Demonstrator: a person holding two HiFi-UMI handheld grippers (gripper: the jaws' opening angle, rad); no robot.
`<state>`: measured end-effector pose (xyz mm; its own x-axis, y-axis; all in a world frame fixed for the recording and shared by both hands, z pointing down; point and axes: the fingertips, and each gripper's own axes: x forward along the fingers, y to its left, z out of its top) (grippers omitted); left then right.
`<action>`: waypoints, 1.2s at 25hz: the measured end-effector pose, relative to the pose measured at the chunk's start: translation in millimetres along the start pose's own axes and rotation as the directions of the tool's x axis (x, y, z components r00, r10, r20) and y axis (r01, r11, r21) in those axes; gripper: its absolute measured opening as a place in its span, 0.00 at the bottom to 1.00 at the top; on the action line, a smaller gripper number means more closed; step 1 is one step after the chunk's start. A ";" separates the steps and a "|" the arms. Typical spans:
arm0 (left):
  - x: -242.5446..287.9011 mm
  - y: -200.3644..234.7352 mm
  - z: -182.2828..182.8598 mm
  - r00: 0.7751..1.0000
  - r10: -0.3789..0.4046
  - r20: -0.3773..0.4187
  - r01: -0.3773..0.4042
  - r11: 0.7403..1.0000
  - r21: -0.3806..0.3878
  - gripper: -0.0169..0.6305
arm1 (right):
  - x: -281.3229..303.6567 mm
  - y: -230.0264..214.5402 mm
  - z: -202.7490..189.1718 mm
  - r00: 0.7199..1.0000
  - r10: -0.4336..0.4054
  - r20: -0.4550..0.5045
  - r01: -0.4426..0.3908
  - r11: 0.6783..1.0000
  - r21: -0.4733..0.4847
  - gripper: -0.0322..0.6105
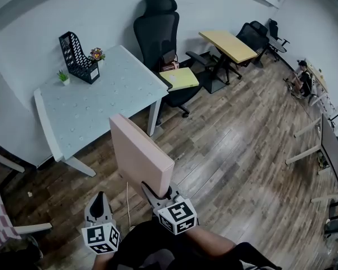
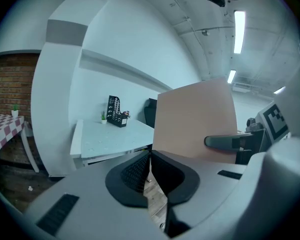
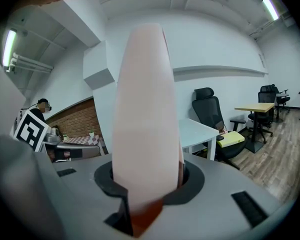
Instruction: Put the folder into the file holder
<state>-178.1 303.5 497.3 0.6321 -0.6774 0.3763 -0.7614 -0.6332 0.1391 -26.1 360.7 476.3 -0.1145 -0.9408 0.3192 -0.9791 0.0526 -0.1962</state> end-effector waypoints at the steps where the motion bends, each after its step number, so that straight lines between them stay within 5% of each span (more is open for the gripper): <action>1: 8.9 -3.8 5.4 1.000 -0.009 0.000 0.009 1.000 0.007 0.05 | 2.9 -7.6 4.6 1.000 -0.007 0.004 0.007 1.000 0.002 0.27; 19: 142.6 -69.7 69.0 1.000 -0.022 -0.003 0.022 0.999 0.038 0.05 | 57.2 -137.5 62.0 1.000 0.018 0.009 -0.018 1.000 -0.003 0.27; 30: 181.9 -103.9 76.9 1.000 -0.012 -0.014 0.013 0.999 0.052 0.05 | 62.0 -191.7 69.6 1.000 0.026 0.017 -0.026 1.000 0.014 0.27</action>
<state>27.1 217.2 480.8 0.6394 -0.6644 0.3869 -0.7446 -0.6606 0.0959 166.2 268.9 469.2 -0.1367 -0.9447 0.2981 -0.9734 0.0722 -0.2177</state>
